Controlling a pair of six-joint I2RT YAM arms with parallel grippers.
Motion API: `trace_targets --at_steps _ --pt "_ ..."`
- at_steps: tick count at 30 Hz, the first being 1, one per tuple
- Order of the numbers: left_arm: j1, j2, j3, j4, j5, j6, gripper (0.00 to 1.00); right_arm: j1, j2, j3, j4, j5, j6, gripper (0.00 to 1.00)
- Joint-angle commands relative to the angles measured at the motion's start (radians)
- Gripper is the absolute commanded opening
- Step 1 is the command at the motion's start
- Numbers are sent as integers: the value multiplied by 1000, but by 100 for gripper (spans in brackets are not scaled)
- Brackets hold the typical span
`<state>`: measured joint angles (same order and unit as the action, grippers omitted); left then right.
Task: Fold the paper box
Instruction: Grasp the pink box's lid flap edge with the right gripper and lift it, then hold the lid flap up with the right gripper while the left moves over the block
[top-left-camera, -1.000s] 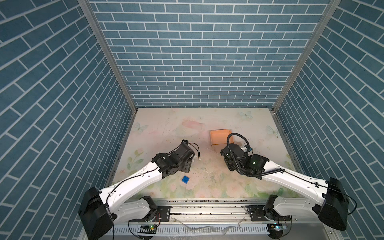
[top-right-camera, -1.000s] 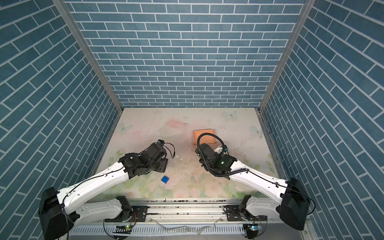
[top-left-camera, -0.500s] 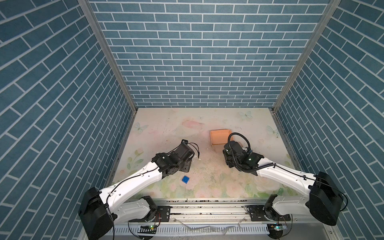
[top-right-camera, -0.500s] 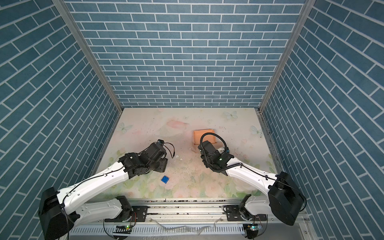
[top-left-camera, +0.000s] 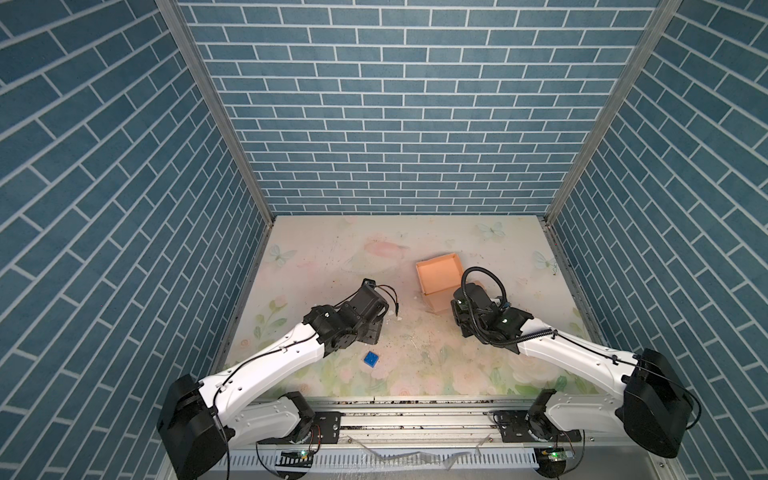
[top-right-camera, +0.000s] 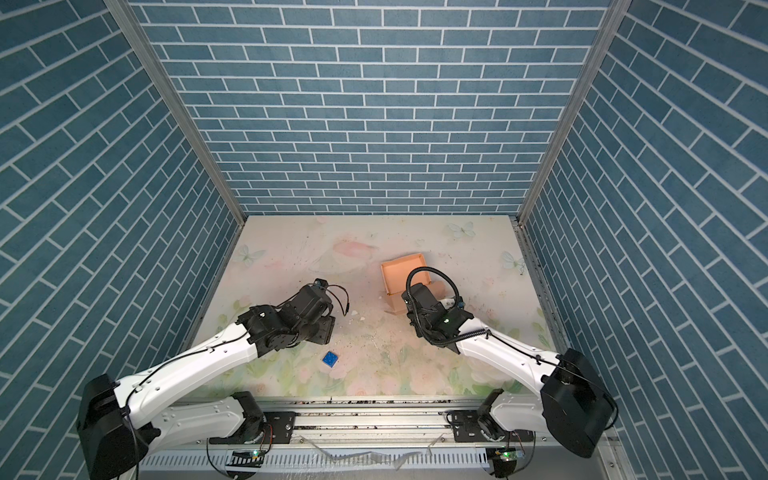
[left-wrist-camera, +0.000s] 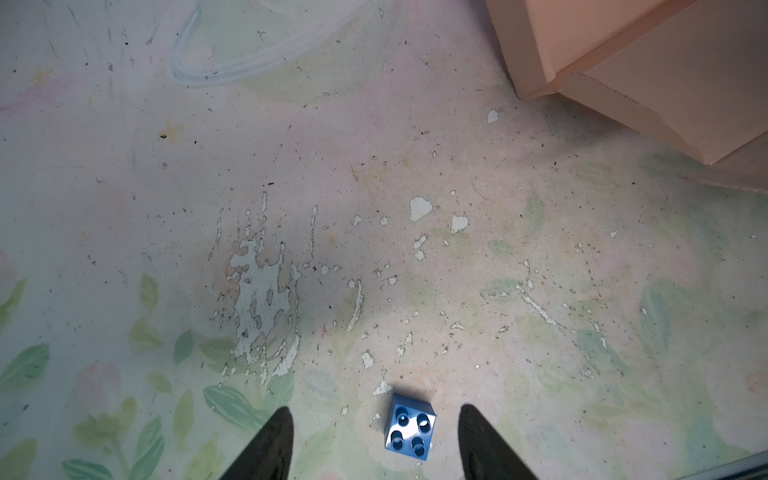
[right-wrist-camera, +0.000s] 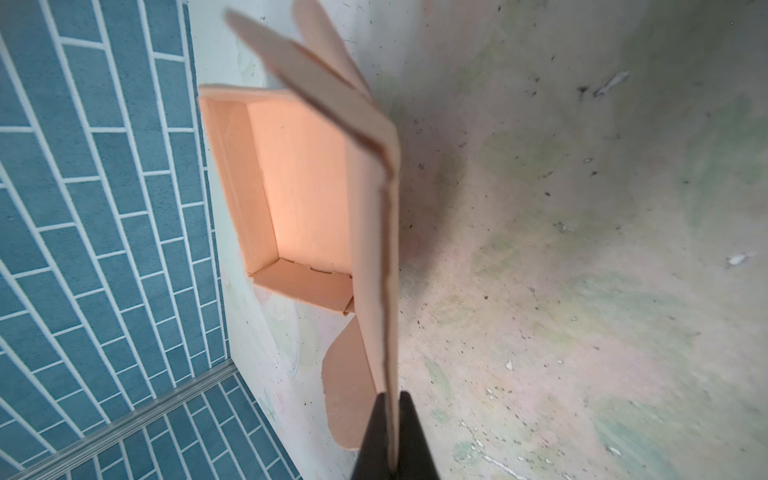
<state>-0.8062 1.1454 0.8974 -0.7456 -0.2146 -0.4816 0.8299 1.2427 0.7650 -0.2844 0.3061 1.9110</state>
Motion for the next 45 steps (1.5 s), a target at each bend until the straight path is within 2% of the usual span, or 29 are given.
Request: trace_targets --at_steps 1,5,13,19,24,29,33,39,45 --pt "17 12 -4 -8 7 5 65 -9 -44 16 -76 -9 -78 5" --pt "28 26 -1 -1 16 7 65 -28 -65 16 -106 -99 -165 0" --pt "43 30 2 -13 19 13 65 -93 -86 8 -105 -338 -419 0" --pt "49 22 0 -41 23 -1 65 -187 -81 63 -211 -506 -682 0" --pt "50 17 -8 -86 29 -32 65 -281 -35 154 -316 -615 -964 0" --pt "50 7 -15 -128 44 -63 65 -315 82 298 -484 -644 -1223 0" --pt "50 -11 -23 -160 55 -92 64 -327 145 361 -532 -660 -1365 0" --pt "41 -31 -51 -178 77 -152 64 -341 189 390 -553 -659 -1476 0" --pt "22 -25 -63 -163 84 -204 64 -346 185 396 -524 -676 -1496 0"
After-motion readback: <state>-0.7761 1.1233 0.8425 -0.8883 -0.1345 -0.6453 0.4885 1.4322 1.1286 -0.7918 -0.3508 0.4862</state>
